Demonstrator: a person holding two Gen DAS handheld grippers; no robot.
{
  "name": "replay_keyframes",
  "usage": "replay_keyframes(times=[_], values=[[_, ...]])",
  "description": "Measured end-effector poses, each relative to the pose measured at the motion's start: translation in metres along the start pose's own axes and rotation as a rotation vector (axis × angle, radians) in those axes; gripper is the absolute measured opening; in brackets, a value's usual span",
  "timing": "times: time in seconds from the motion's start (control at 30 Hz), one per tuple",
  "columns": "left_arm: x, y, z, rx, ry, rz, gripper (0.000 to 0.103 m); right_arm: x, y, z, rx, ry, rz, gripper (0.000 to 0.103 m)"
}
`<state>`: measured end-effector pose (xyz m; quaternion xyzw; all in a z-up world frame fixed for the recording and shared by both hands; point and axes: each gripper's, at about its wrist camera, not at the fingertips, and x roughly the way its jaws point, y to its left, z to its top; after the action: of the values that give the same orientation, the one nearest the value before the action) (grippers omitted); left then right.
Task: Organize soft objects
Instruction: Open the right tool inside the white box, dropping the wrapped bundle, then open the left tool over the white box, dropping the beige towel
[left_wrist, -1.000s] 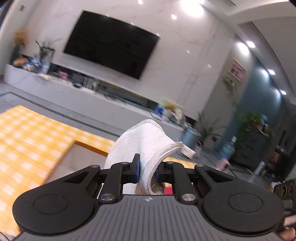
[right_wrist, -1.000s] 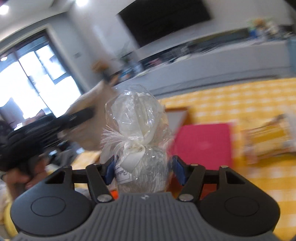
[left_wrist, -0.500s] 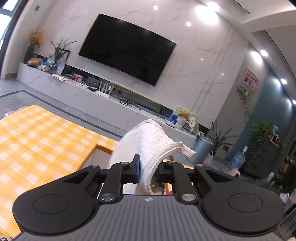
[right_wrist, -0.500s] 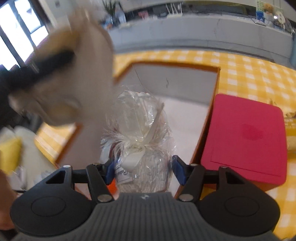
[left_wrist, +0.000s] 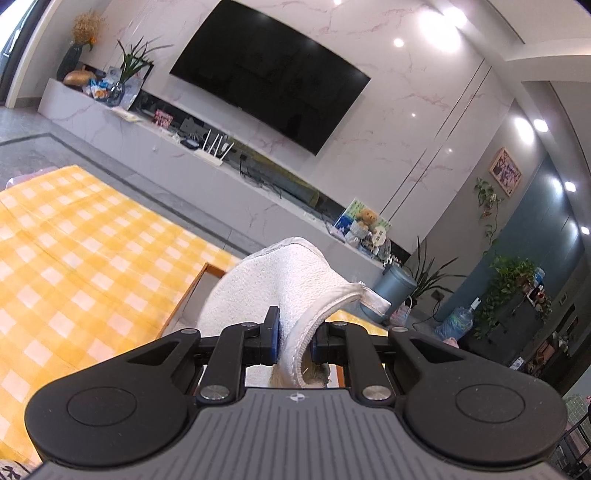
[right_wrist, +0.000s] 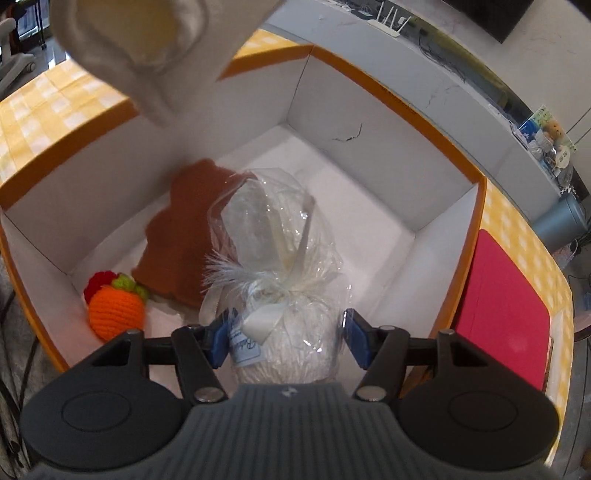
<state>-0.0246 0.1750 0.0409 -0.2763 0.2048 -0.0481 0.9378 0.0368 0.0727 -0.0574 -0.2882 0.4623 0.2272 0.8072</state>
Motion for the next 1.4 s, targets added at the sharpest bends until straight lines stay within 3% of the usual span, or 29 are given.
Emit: replay_keyframes(times=[0.23, 0.33, 0.43, 0.5, 0.57, 0.63, 0.77, 1.1, 1.13, 1.17, 1.2, 1.27, 1.3, 1.4], values=[[0.010, -0.001, -0.005, 0.015, 0.049, -0.015, 0.017, -0.013, -0.012, 0.008, 0.064, 0.013, 0.073, 0.080], [0.015, -0.003, -0.008, 0.023, 0.076, -0.015, 0.017, -0.022, -0.020, 0.003, 0.081, -0.016, 0.108, 0.080], [0.025, -0.003, -0.012, 0.033, 0.122, -0.033, 0.017, -0.035, -0.026, -0.001, 0.103, -0.048, 0.147, 0.093], [0.035, -0.001, -0.016, 0.015, 0.150, -0.046, 0.017, -0.047, -0.028, -0.006, 0.105, -0.072, 0.169, 0.094], [0.045, 0.000, -0.022, 0.012, 0.160, -0.038, 0.017, -0.059, -0.031, -0.011, 0.094, -0.101, 0.154, 0.094], [0.055, -0.007, -0.028, 0.074, 0.171, -0.003, 0.017, -0.068, -0.040, -0.017, 0.062, -0.131, 0.155, 0.093], [0.068, -0.024, -0.035, 0.189, 0.178, 0.053, 0.017, -0.086, -0.049, -0.027, 0.023, -0.176, 0.065, 0.094], [0.087, -0.039, -0.050, 0.218, 0.269, 0.135, 0.025, -0.094, -0.077, -0.037, 0.098, -0.247, 0.033, 0.094], [0.088, -0.041, -0.050, 0.222, 0.270, 0.141, 0.027, -0.094, -0.081, -0.038, 0.110, -0.245, 0.033, 0.094], [0.088, -0.041, -0.050, 0.220, 0.269, 0.144, 0.038, -0.093, -0.085, -0.039, 0.124, -0.240, 0.033, 0.094], [0.088, -0.041, -0.049, 0.216, 0.266, 0.140, 0.057, -0.091, -0.088, -0.040, 0.139, -0.232, 0.031, 0.094], [0.086, -0.041, -0.048, 0.217, 0.263, 0.131, 0.085, -0.090, -0.094, -0.041, 0.167, -0.224, 0.030, 0.094], [0.084, -0.042, -0.048, 0.223, 0.264, 0.133, 0.090, -0.089, -0.097, -0.041, 0.181, -0.224, 0.032, 0.094], [0.080, -0.041, -0.044, 0.193, 0.268, 0.150, 0.093, -0.086, -0.100, -0.044, 0.213, -0.224, 0.045, 0.094]])
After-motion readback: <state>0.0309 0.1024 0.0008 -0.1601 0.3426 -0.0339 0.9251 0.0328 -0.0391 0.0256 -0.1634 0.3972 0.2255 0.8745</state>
